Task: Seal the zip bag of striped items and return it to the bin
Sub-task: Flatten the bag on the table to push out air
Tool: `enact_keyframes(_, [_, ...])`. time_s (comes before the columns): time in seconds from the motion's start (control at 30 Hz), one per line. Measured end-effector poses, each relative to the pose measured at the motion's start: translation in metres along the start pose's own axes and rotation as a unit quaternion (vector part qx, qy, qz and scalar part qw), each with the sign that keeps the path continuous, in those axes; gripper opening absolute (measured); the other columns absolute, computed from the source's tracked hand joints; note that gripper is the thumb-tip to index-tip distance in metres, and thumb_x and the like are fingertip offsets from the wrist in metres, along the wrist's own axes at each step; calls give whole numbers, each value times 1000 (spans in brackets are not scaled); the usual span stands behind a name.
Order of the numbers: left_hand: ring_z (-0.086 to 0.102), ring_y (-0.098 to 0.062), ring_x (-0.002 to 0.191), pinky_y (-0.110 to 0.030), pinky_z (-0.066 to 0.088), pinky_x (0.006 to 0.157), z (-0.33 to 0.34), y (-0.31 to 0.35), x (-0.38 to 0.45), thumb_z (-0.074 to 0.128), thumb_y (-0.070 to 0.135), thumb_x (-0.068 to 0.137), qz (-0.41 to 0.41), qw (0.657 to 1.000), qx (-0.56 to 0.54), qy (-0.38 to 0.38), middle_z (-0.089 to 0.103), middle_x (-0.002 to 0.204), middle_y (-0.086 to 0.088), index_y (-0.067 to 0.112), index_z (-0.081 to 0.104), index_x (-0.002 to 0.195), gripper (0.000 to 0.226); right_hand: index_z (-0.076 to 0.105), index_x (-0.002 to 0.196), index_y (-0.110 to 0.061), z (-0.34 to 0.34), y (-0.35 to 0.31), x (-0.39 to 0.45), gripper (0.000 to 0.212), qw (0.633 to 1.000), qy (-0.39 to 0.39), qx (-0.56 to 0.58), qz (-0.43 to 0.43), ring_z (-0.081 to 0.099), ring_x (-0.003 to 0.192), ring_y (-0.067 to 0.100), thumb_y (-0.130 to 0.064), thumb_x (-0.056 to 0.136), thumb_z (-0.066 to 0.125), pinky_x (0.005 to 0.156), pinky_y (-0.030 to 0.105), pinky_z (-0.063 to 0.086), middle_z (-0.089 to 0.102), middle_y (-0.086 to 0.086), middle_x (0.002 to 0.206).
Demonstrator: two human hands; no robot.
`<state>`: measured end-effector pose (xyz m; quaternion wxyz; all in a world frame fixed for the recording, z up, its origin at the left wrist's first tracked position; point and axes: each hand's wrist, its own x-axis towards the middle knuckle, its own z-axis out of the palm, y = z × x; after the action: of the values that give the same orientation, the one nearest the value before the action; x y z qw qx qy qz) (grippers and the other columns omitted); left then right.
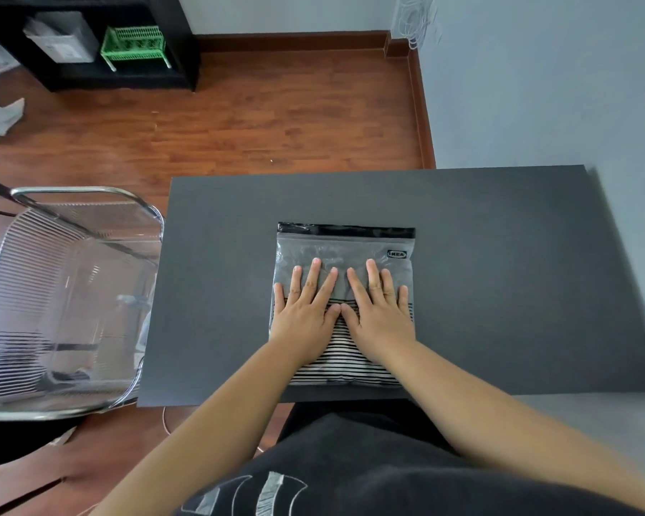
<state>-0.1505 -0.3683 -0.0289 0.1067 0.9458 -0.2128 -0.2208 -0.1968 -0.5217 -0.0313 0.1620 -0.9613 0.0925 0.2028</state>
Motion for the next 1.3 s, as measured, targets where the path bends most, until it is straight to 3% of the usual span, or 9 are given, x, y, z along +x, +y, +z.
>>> enact_keyframes(0.1, [-36, -19, 142, -42, -26, 110, 4, -3, 1, -2, 58, 94, -10, 1000, 5, -1, -34, 157, 13, 48, -25, 145, 57, -30, 142, -46, 4, 1, 0, 61, 1000, -1, 4, 4, -37, 139, 17, -62, 95, 6, 114, 43, -20, -41, -9, 153])
enact_keyframes(0.27, [-36, -19, 142, -42, -27, 109, 4, -5, 3, 0, 59, 94, -17, 1000, -2, 4, -33, 158, 13, 50, -23, 146, 57, -22, 148, -41, -2, 12, 3, 65, 1000, 6, 8, 23, -32, 143, 19, -61, 96, 11, 114, 42, -18, -38, -10, 155])
enact_keyframes(0.43, [-36, -18, 141, -50, -27, 106, 0, -24, 3, 8, 59, 97, -72, 997, -7, 22, -35, 154, 17, 51, -21, 146, 58, -22, 149, -40, -11, 42, 0, 66, 998, 18, -4, 58, -26, 146, 21, -64, 94, 6, 116, 47, -14, -34, -13, 156])
enact_keyframes(0.63, [-26, -28, 146, -54, -20, 110, -11, -49, -5, 12, 52, 100, -139, 989, -6, 58, -24, 162, 6, 30, -18, 152, 64, -12, 154, -34, -27, 79, 1, 65, 992, 23, 10, 120, -22, 148, 25, -59, 98, 12, 114, 53, -15, -27, -3, 161])
enact_keyframes(0.73, [-24, -24, 147, -47, -25, 109, -22, -38, 2, 12, 45, 100, -81, 992, 17, 96, -22, 160, 9, 22, -12, 154, 63, -8, 156, -22, -35, 64, 8, 66, 984, 73, 51, 152, -17, 149, 27, -47, 101, 20, 117, 54, -12, -22, 3, 162])
enact_keyframes(0.8, [-18, -26, 149, -46, -21, 112, -26, -20, 18, 13, 41, 101, -5, 995, 45, 87, -17, 162, 8, 20, -5, 156, 62, -7, 156, -21, -37, 38, 12, 66, 990, 106, 54, 76, -15, 149, 25, -41, 102, 25, 114, 47, -14, -20, 1, 163])
enact_keyframes(0.9, [-17, -26, 149, -44, -15, 115, -22, 2, 42, 15, 37, 104, 44, 996, 65, 52, -13, 164, 5, 18, -2, 156, 58, -7, 155, -22, -28, -2, 21, 65, 995, 79, 58, 0, -16, 149, 23, -40, 103, 27, 113, 42, -16, -21, -1, 163])
enact_keyframes(1.13, [-18, -17, 149, -42, -15, 116, -7, -19, 40, 3, 57, 98, 26, 996, 68, 53, -19, 161, 15, 32, -9, 155, 63, -10, 154, -30, -13, 22, 30, 64, 994, 64, 33, 79, -17, 149, 21, -53, 100, 15, 117, 47, -10, -21, -8, 162])
enact_keyframes(1.3, [-17, -19, 150, -46, -30, 108, -11, -41, 28, 8, 56, 99, -75, 992, 53, 83, -16, 162, 15, 27, -8, 155, 65, -11, 154, -31, -26, 51, 27, 65, 990, 64, 29, 121, -16, 149, 26, -55, 100, 15, 118, 51, -9, -20, -5, 163])
